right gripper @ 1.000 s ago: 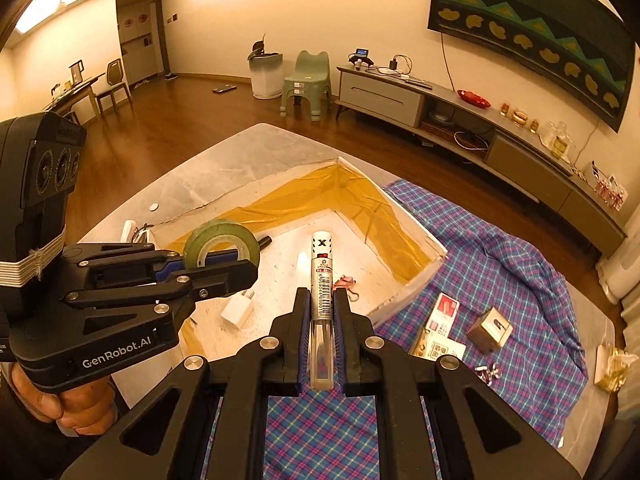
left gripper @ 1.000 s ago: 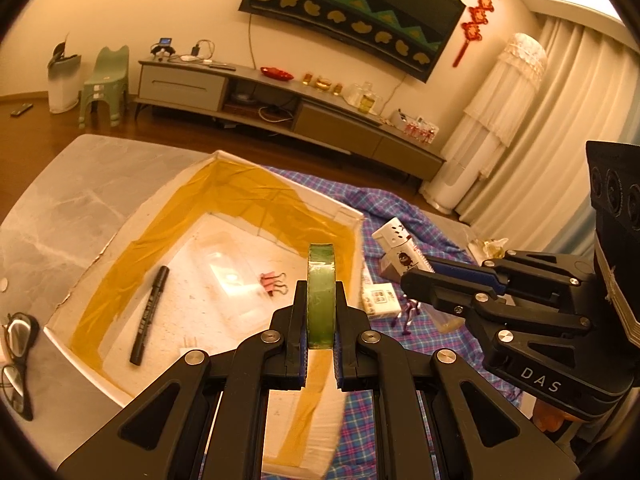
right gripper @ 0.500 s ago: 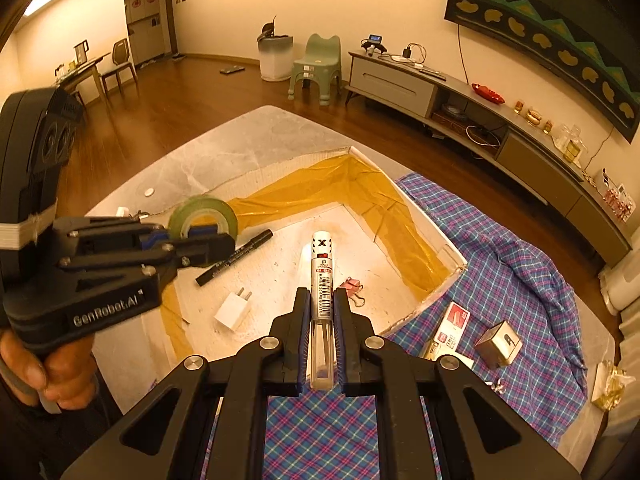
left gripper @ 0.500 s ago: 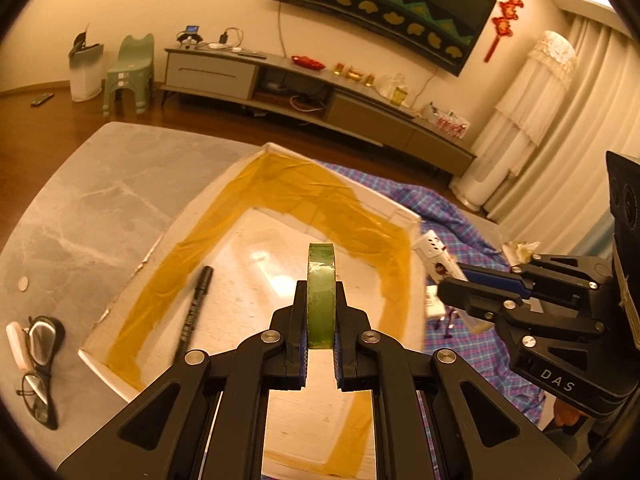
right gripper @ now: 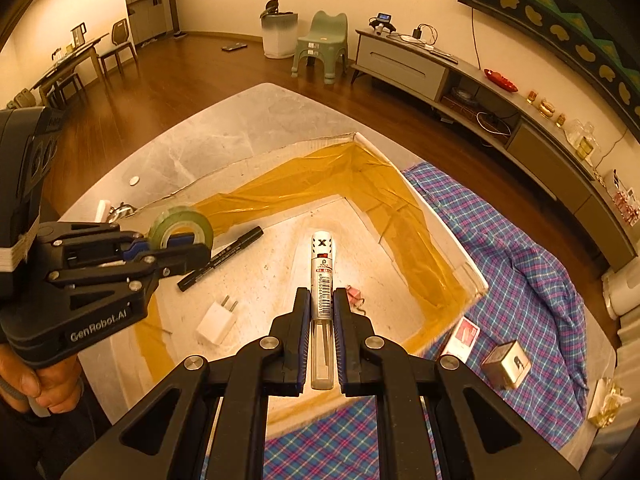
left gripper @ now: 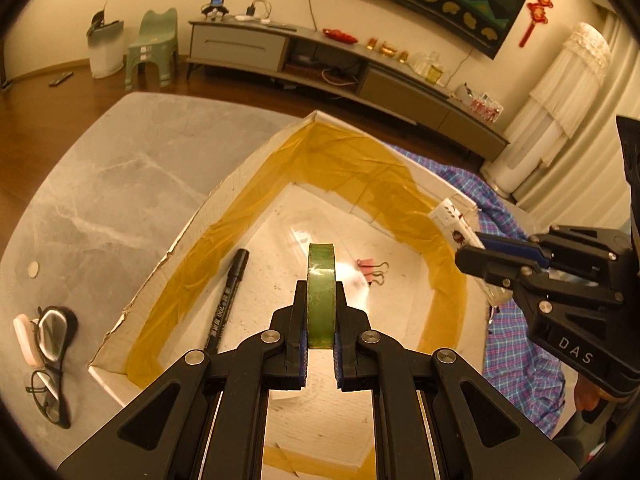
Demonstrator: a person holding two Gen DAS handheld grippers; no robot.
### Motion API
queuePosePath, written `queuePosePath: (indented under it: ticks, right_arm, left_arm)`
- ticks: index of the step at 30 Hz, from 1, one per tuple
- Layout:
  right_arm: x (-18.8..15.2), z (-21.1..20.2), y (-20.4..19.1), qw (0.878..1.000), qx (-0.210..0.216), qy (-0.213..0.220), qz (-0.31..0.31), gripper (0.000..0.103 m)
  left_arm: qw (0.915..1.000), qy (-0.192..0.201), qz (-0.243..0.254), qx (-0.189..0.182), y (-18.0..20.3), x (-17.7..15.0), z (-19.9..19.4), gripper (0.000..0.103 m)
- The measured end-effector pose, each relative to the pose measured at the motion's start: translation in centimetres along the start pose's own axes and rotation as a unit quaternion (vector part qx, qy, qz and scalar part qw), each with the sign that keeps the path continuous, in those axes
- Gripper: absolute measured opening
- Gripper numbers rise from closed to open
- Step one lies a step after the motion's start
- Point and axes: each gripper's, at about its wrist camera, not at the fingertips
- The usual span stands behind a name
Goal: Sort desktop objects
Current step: 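Carry the tape roll and tube with both grippers over the cardboard box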
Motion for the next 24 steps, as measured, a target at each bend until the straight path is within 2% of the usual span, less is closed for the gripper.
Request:
queuePosePath:
  ticks: [7,24]
  right_arm:
    - [1.5,2.3,0.7,1.000,0.002,-0.023,-0.009,0.012]
    - [4.6,8.5,2.3,0.997,0.005,-0.076,-0.031,0.012]
  left_arm:
    - [0.9991,-0.042,-0.005,-0.001,0.3,-0.5,1.7,0.010]
    - [0.9935,-0.113,-0.011,-0.009,1.2,-1.9,4.0,0.010]
Point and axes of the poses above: each gripper's, at about its wrist camera, not at the fingertips, and z roughly the way its jaws point, y to its right, x to its top, and after that the axes turned 15 degrees about -z, right-handed
